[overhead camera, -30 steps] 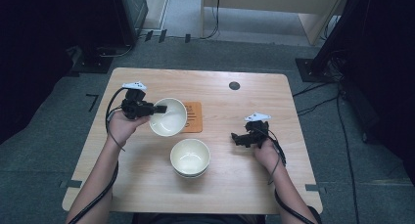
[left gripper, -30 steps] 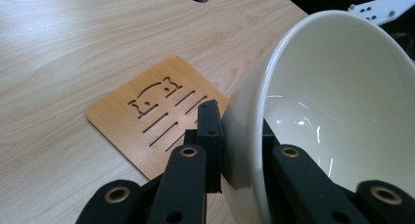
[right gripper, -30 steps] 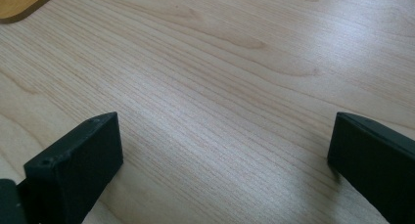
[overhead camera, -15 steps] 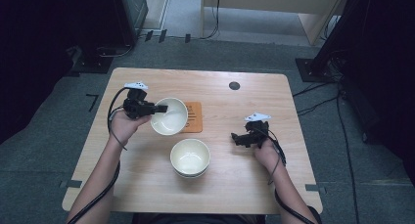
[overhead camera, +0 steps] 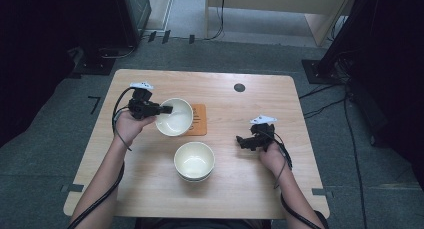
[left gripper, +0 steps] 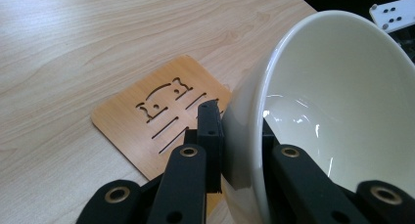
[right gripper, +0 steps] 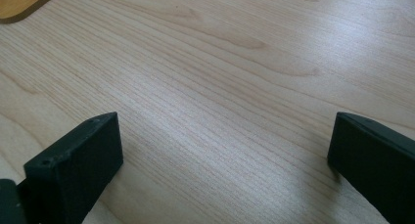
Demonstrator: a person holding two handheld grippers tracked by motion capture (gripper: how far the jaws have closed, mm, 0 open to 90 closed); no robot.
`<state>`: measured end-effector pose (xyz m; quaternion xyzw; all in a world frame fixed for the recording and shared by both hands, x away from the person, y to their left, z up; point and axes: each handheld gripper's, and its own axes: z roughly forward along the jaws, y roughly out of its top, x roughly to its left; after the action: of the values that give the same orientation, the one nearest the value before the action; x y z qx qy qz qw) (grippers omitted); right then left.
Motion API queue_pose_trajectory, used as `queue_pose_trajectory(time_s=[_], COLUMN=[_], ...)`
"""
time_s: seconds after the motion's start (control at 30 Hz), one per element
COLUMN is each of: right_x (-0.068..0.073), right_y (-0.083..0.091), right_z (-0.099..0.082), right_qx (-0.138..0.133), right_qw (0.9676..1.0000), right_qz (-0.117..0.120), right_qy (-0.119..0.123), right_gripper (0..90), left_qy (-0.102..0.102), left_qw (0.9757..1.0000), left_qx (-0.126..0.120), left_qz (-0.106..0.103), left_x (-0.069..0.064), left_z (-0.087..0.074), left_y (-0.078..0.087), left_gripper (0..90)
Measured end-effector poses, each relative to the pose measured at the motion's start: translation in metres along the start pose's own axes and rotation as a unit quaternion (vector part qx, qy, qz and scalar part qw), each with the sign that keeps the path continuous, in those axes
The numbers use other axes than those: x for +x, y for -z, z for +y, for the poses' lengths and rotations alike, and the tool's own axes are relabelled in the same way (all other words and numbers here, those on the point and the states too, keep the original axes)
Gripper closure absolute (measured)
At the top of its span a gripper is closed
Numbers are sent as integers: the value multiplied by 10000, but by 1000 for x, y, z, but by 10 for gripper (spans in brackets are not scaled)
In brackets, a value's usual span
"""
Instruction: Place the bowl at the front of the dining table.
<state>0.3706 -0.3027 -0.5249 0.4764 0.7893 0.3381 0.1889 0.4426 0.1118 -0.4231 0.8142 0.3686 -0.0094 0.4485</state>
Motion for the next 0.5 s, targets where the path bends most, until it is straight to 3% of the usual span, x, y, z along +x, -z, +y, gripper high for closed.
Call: queue_pose_trajectory(time_s=[0.5], right_x=[0], right_y=[0], right_z=[0], right_qx=[0], right_qw=[10000], right_qz=[3], right_qy=[5], right_gripper=[0], left_qy=[76], left_qw=[9999], left_qx=[114], left_qz=[-16], left_x=[10], left_z=[1], left_y=[-15], left_gripper=[820])
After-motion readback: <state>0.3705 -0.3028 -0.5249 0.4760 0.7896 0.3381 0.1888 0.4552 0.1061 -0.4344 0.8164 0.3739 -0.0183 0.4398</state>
